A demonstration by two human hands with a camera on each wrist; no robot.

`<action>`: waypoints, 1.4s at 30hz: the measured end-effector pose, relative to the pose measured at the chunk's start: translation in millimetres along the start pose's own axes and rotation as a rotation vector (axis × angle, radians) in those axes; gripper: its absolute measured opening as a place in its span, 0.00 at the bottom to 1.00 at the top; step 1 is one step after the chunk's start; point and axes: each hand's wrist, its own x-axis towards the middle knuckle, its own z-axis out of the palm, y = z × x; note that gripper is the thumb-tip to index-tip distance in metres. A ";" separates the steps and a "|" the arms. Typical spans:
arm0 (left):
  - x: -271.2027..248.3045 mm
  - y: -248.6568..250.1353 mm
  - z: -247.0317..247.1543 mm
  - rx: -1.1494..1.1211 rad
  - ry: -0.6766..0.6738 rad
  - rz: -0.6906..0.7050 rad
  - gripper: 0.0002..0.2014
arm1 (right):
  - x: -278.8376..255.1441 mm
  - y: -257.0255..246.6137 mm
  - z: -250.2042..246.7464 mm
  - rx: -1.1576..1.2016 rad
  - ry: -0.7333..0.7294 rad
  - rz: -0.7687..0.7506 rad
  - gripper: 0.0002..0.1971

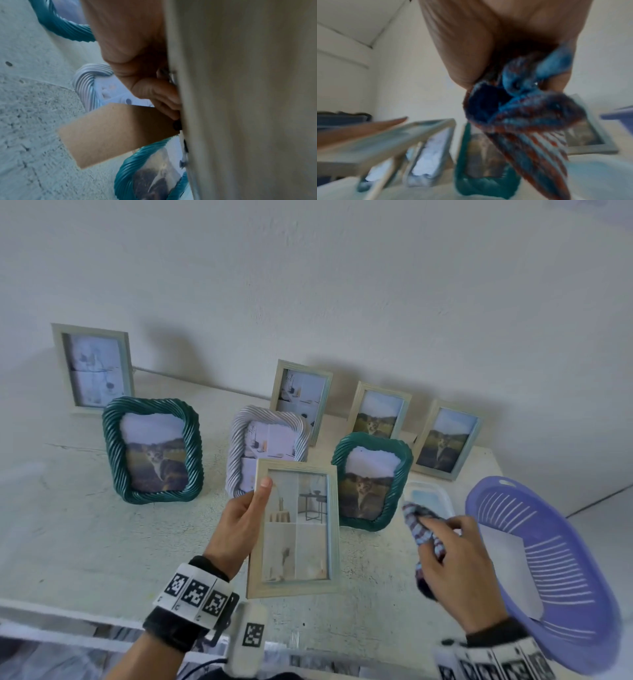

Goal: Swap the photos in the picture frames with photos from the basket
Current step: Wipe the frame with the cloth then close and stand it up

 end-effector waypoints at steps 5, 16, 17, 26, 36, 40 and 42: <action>3.9 -7.3 -6.7 0.027 -0.046 0.046 0.37 | 52.8 27.8 38.9 -0.098 -0.084 0.195 0.20; 7.8 7.8 -26.2 0.086 -0.131 0.062 0.38 | 91.3 41.1 49.5 -0.173 -0.321 0.329 0.28; 8.0 12.2 -28.0 0.092 -0.143 0.067 0.35 | 86.0 34.4 40.0 -0.158 -0.244 0.298 0.26; 15.1 96.7 -44.5 0.139 -0.149 0.142 0.22 | 72.5 -106.6 -42.4 0.865 -0.166 -0.142 0.22; 103.7 212.2 -113.4 0.273 -0.157 0.183 0.25 | 180.3 -236.6 -48.3 0.938 -0.119 -0.311 0.23; 162.1 234.0 -140.0 0.328 -0.191 0.078 0.34 | 232.5 -269.0 -42.5 0.877 -0.169 -0.290 0.27; 188.6 232.3 -152.1 0.340 -0.205 0.013 0.37 | 254.2 -278.7 -32.2 0.821 -0.209 -0.276 0.26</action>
